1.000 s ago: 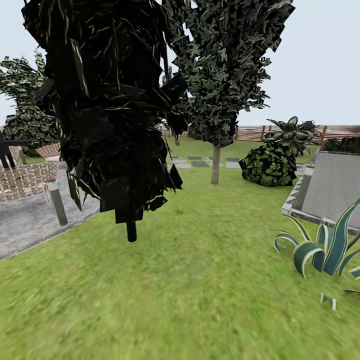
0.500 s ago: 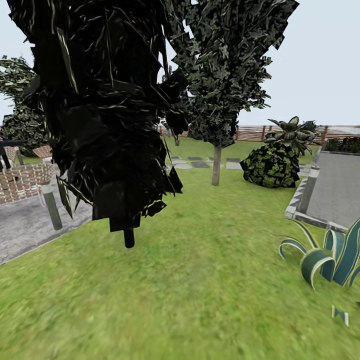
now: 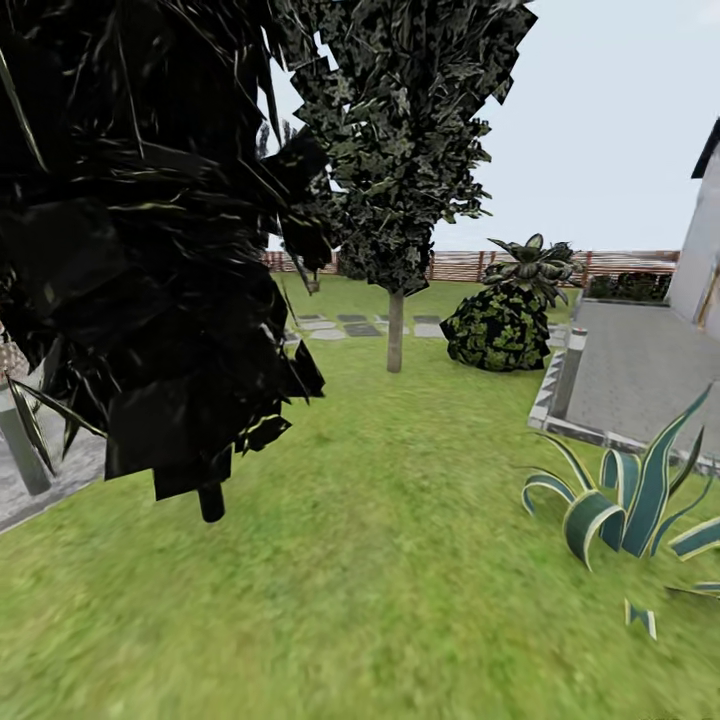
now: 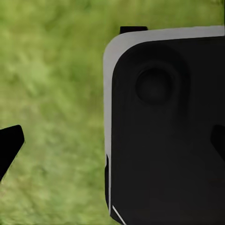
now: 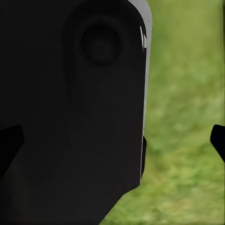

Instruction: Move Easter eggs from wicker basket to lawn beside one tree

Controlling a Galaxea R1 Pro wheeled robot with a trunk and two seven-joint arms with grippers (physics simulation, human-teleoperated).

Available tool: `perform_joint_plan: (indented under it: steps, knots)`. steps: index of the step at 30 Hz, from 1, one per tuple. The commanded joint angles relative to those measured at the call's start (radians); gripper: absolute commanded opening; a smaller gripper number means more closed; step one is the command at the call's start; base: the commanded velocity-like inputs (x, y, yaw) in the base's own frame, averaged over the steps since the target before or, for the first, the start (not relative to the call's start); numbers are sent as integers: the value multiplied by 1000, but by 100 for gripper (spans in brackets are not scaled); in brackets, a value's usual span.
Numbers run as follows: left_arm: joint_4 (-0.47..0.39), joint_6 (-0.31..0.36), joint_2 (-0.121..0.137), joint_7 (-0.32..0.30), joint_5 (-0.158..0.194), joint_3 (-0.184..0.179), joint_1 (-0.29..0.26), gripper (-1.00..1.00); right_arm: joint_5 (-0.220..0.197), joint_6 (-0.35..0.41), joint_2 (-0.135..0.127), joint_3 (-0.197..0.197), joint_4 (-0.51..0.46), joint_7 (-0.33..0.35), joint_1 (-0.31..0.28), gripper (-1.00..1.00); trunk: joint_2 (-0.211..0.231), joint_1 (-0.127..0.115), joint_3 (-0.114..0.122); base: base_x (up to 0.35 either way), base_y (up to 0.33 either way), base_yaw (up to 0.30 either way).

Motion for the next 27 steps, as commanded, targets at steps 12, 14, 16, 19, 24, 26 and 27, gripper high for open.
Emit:
perform_joint_plan:
  steps: [12,14,16,19,24,26,27]
  knots:
    - [-2,0,0,-1,0,1,1,100,0,2,-2,-2,2,3,-1,100,0,1,-1,283,0,-135]
    - [-2,0,0,-1,0,1,1,100,0,2,-2,-1,2,3,-1,100,0,1,-1,283,0,-4]
    - [-2,0,0,-1,0,1,1,100,0,1,-2,-2,2,4,-1,100,0,1,-1,283,0,-1]
    - [-2,0,0,-1,0,1,1,100,0,1,-2,0,2,5,-1,100,0,1,-1,283,0,0]
    - [-2,0,0,-1,0,0,1,100,0,1,0,0,2,5,-1,100,0,1,-1,283,0,-105]
    - [-2,0,0,-1,0,0,1,100,1,0,1,0,2,5,-1,100,0,1,-1,283,0,-244]
    - [-2,0,0,-1,0,1,1,100,1,0,1,0,2,5,-1,100,0,1,-1,283,0,-269]
